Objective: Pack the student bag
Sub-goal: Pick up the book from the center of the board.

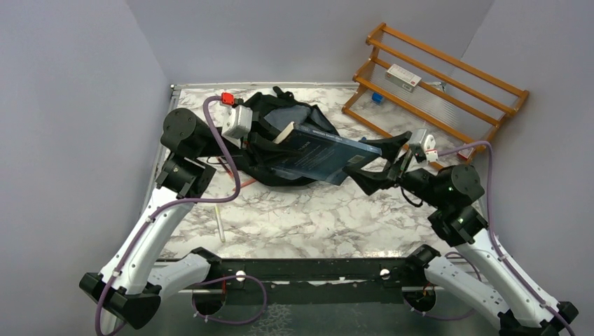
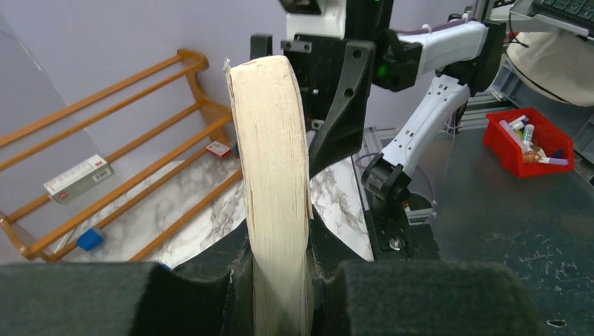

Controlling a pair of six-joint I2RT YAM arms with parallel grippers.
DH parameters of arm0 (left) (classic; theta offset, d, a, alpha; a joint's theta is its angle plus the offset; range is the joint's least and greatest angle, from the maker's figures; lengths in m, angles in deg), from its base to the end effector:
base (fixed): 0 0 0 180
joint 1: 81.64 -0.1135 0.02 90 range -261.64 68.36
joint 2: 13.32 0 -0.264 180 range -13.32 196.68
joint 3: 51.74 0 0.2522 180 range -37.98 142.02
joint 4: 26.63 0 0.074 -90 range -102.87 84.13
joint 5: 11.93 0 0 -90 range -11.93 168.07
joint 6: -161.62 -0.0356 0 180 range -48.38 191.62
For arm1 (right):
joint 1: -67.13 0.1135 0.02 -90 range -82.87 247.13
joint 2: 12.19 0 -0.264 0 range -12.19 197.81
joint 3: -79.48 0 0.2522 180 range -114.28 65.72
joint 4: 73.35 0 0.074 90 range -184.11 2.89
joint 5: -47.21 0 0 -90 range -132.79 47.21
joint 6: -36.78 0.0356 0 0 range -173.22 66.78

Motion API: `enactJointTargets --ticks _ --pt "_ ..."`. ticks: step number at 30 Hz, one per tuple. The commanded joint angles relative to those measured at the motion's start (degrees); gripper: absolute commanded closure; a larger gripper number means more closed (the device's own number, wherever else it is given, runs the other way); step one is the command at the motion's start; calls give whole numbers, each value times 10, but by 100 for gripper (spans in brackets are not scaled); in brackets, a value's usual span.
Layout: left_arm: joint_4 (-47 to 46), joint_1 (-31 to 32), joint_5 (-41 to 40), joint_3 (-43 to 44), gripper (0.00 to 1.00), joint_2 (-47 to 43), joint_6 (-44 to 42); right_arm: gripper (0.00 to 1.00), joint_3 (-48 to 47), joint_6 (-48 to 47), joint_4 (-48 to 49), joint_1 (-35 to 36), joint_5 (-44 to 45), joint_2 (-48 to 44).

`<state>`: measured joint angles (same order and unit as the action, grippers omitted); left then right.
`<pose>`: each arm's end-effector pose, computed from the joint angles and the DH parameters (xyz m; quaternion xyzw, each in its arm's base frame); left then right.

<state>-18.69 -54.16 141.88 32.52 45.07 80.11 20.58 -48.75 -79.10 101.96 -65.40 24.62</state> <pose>0.1573 -0.1178 0.4760 0.5039 0.4221 -0.5077 0.5569 0.1111 0.0940 0.3966 -0.3054 0.5262 0.3746 0.6997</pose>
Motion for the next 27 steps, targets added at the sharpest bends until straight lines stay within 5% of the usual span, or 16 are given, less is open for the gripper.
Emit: enactJointTargets --ticks 1,6,15,27 --pt "-131 1 20 9 100 -1 52 21 9 30 65 1 -105 21" --pt "-156 2 5 13 100 -7 64 22 25 76 156 1 -140 36" --pt "-241 2 -44 -23 100 -8 127 41 49 206 379 1 -207 107" --pt "-269 3 -74 -38 100 -18 131 51 55 212 378 1 -219 121"
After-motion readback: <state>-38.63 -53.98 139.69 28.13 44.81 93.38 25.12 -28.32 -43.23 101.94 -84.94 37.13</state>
